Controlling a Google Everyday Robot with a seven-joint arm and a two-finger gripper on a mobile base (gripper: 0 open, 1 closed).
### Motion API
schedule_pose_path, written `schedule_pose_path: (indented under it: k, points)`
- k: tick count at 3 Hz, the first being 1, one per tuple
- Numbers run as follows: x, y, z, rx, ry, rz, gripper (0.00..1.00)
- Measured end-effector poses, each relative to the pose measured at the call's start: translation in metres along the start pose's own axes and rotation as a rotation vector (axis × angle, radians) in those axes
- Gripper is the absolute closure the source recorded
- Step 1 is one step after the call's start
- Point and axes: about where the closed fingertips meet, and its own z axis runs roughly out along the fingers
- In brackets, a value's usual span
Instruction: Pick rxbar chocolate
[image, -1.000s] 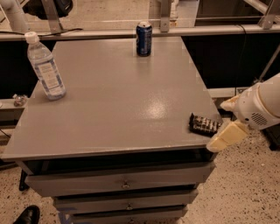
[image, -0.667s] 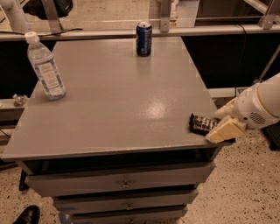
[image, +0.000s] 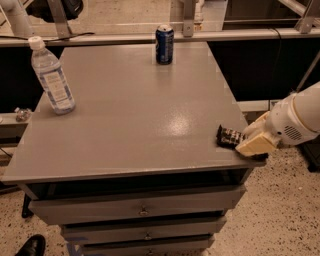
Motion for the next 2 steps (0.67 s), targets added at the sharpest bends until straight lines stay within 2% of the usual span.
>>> schedule_pose_path:
  k: [1, 2]
  points:
    - [-0.009, -0.004, -0.002, -0.005, -0.019, 0.011, 1.0]
    - [-0.041, -0.011, -0.005, -0.011, -0.08, 0.015, 1.0]
